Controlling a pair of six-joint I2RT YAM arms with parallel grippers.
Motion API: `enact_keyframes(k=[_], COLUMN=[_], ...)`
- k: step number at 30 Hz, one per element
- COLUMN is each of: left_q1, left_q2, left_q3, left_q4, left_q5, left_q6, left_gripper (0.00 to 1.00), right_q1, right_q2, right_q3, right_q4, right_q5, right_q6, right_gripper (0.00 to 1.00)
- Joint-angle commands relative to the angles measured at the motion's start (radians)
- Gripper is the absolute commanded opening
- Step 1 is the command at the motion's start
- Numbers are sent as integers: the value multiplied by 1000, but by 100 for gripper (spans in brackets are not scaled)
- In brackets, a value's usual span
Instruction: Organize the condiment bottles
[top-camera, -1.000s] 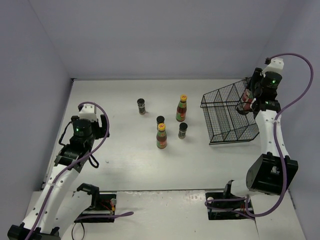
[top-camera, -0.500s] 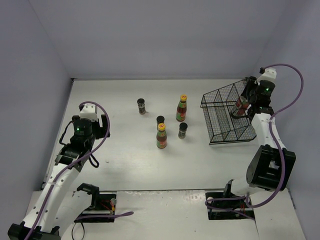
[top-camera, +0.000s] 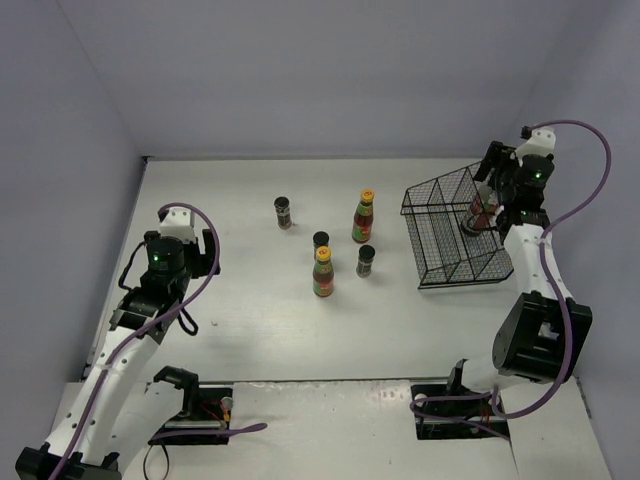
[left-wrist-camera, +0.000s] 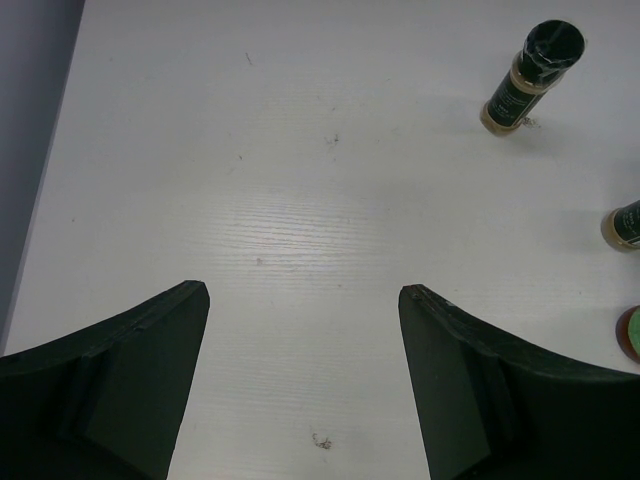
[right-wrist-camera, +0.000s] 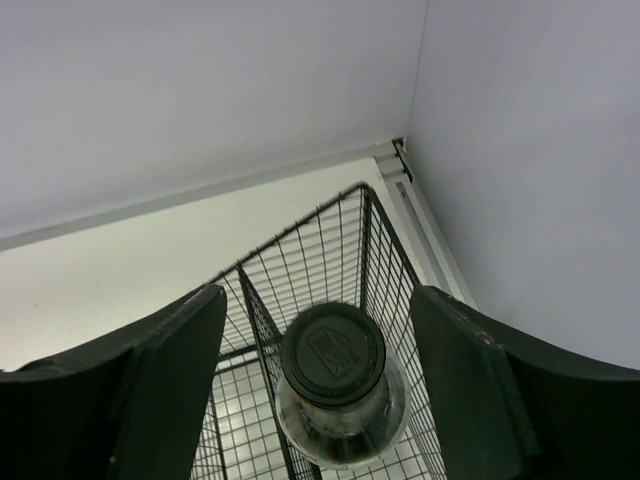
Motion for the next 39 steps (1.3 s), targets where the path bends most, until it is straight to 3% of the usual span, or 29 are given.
enact_keyframes(k=[1, 4, 10, 15, 24, 33, 39], left_q1=[-6, -5, -6, -5, -6, -5, -6], left_q2=[-8, -8, -6, -2, 8, 12, 14], left_q3=[32, 32, 30, 29, 26, 27, 29], left_q4=[48, 50, 48, 48, 48, 48, 48], left_q5=[3, 4, 6, 7, 9, 10, 12], left_q6=[5, 5, 5, 5, 5, 5, 5], left_gripper=[77, 77, 77, 77, 77, 77, 77], right_q1=[6, 29, 165, 332, 575, 622, 632], right_q2=[-64, -93, -168, -159, -28, 126, 170], right_q3=[113, 185, 294, 317, 212, 166, 133], right_q4=[43, -21, -132, -212, -184, -117, -96], right_q5=[-31, -41, -18, -107, -85, -41, -21], right_q6=[-8, -6, -26, 18, 66, 78, 84], right_gripper=[77, 89, 100, 100, 100, 99, 89])
